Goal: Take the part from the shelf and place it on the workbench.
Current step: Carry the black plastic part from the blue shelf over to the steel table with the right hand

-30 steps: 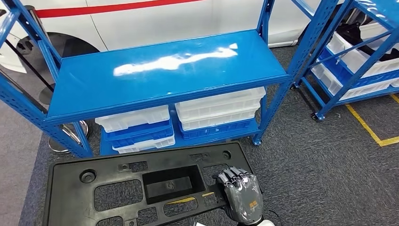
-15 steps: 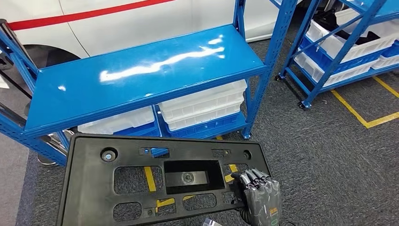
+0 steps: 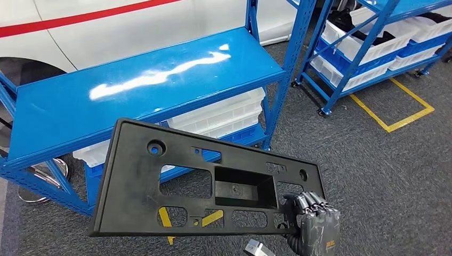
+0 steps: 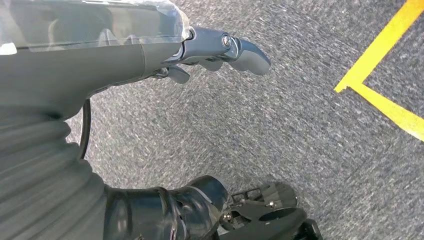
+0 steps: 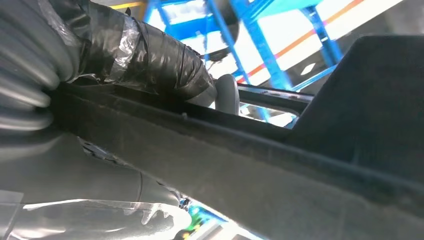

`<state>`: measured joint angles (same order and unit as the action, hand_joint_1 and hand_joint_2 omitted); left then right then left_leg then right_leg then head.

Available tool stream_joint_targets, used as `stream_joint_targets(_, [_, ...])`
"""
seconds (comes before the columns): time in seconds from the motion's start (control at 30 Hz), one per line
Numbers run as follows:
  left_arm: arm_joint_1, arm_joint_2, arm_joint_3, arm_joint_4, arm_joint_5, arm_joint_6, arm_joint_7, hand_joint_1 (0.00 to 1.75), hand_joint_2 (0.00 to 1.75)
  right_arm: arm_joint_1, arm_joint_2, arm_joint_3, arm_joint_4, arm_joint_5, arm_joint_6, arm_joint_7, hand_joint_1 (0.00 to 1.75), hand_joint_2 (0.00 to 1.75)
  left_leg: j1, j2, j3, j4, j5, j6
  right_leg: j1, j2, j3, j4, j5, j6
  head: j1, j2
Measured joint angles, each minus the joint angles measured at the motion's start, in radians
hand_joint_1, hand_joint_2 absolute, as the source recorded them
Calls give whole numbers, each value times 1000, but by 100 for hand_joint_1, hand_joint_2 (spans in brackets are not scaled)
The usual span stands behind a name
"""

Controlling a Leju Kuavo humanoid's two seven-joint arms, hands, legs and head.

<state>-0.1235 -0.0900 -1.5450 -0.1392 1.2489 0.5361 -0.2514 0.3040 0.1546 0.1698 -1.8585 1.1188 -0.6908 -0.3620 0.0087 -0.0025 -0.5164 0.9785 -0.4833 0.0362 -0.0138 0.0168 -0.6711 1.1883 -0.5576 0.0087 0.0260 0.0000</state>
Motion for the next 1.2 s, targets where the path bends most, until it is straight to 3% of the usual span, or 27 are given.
stream_joint_targets(0.07, [2, 0, 0, 0, 5, 0, 0, 0, 175, 5, 5, -15, 0, -26, 0, -12, 166, 175, -2, 21, -4, 4, -1, 2, -1, -5, -49, 107, -41, 4, 0, 0])
stream_joint_targets(0.1, [2, 0, 0, 0, 7, 1, -1, 0, 175, 8, 7, -22, 0, -46, 0, -20, 166, 175, -3, 30, -6, 7, -3, 2, -1, -7, -51, 118, -35, 5, 0, 0])
stream_joint_targets(0.13, [2, 0, 0, 0, 10, 1, -3, 0, 175, 10, 8, -27, 0, -72, 0, -30, 166, 175, -3, 39, -7, 10, -5, 1, -1, -11, -34, 91, -12, 5, 0, 0])
stream_joint_targets(0.2, [1, 0, 0, 0, 15, 3, -7, 0, 175, 12, 10, -33, -2, -123, 0, -50, 166, 175, -5, 53, -7, 20, -13, -5, 1, -37, 38, -36, 43, 0, 0, 0])
stream_joint_targets(0.27, [1, 0, 0, 0, 17, 5, -9, 0, 175, 14, 13, -37, -6, -151, 0, -63, 166, 175, -10, 63, -8, 32, -22, -15, 6, -58, 83, -123, 64, -11, 0, 0])
stream_joint_targets(0.37, [-1, 0, 0, 0, 16, 7, -9, 0, 175, 19, 21, -43, -12, -161, 0, -73, 166, 175, -13, 75, -8, 36, -27, -27, 8, -44, 81, -133, 65, -26, -1, 0])
stream_joint_targets(0.4, [-1, 0, 0, 0, 16, 8, -9, 0, 175, 21, 25, -45, -15, -163, 0, -77, 166, 175, -12, 69, -11, 42, -35, -32, 6, -38, 80, -135, 68, -31, -1, 0])
stream_joint_targets(0.47, [-2, 0, -1, 0, 16, 8, -8, 0, 175, 25, 33, -49, -22, -165, 0, -88, 166, 175, -7, 42, -39, 109, -85, -43, 1, -25, 78, -138, 73, -40, -2, 0])
stream_joint_targets(0.53, [-1, 0, -1, 0, 16, 8, -7, 0, 175, 29, 41, -52, -26, -167, 0, -97, 166, 175, -4, 18, -94, 237, -153, -50, 1, -12, 74, -138, 76, -43, -2, 0])
stream_joint_targets(0.6, [1, 0, -2, 0, 16, 8, -6, 0, 175, 33, 45, -54, -28, -169, 0, -100, 166, 175, -3, 13, -135, 326, -181, -51, 2, 1, 72, -138, 76, -44, -2, 0])
stream_joint_targets(0.67, [2, 0, -2, 0, 16, 8, -6, 0, 175, 37, 47, -57, -28, -169, 0, -102, 166, 175, -3, 11, -124, 304, -146, -47, 2, 16, 74, -138, 77, -44, -2, 0])
stream_joint_targets(0.7, [2, 0, -2, 0, 16, 8, -6, 0, 175, 38, 48, -58, -28, -170, 0, -103, 166, 175, -4, 5, -99, 249, -108, -42, 3, 26, 76, -137, 77, -44, -2, 0])
stream_joint_targets(0.77, [2, 1, -2, 1, 16, 8, -6, 0, 175, 39, 52, -61, -30, -170, 0, -105, 166, 175, -4, -33, -37, 110, -42, -29, 2, 45, 77, -137, 78, -42, -1, 0])
stream_joint_targets(0.83, [1, 2, -2, 1, 16, 8, -6, 0, 175, 40, 56, -63, -31, -170, -1, -107, 166, 175, -7, -63, -8, 39, -24, -20, -2, 61, 69, -136, 84, -32, -2, 0])
stream_joint_targets(0.87, [1, 2, -2, 2, 16, 8, -6, 0, 175, 41, 58, -64, -32, -170, -1, -109, 166, 175, -8, -62, -6, 33, -25, -18, -3, 69, 65, -138, 88, -25, -2, 0])
stream_joint_targets(0.9, [0, 1, -2, 2, 17, 8, -6, 0, 175, 44, 59, -65, -33, -170, -1, -111, 166, 175, -6, -53, -3, 24, -22, -14, -4, 77, 62, -140, 91, -17, -2, 0])
stream_joint_targets(0.97, [0, 0, -2, 2, 17, 8, -7, 0, 175, 48, 61, -67, -36, -173, -1, -119, 166, 175, -1, -31, 3, 5, -10, -6, 1, 60, 53, -125, 79, -8, 0, 0])
stream_joint_targets(1.03, [1, 0, -3, 2, 17, 8, -7, 0, 175, 48, 63, -69, -37, -180, -1, -134, 166, 175, -2, -6, 7, -5, -4, 3, 3, 19, 15, -40, 24, -3, 1, 0])
stream_joint_targets(1.1, [2, 0, -3, 2, 16, 8, -8, 0, 175, 49, 67, -74, -37, -190, -1, -149, 166, 175, -5, 19, 4, -2, -5, 7, 0, -2, -37, 76, -31, 2, 1, 0])
stream_joint_targets(1.13, [2, 0, -3, 2, 16, 8, -8, 0, 175, 50, 69, -77, -37, -194, -1, -156, 166, 175, -6, 31, 2, 1, -7, 7, -2, -6, -48, 104, -36, 4, 1, 0])
stream_joint_targets(1.17, [2, 0, -3, 2, 16, 8, -8, 0, 175, 50, 71, -81, -37, -197, -1, -162, 166, 175, -6, 43, 1, 4, -10, 6, -3, -10, -42, 98, -23, 5, 2, 0])
stream_joint_targets(1.2, [1, 0, -3, 2, 16, 8, -8, 0, 175, 51, 74, -84, -37, -201, -1, -168, 166, 175, -6, 54, 0, 9, -13, 4, -4, -17, -15, 53, 5, 6, 1, 0])
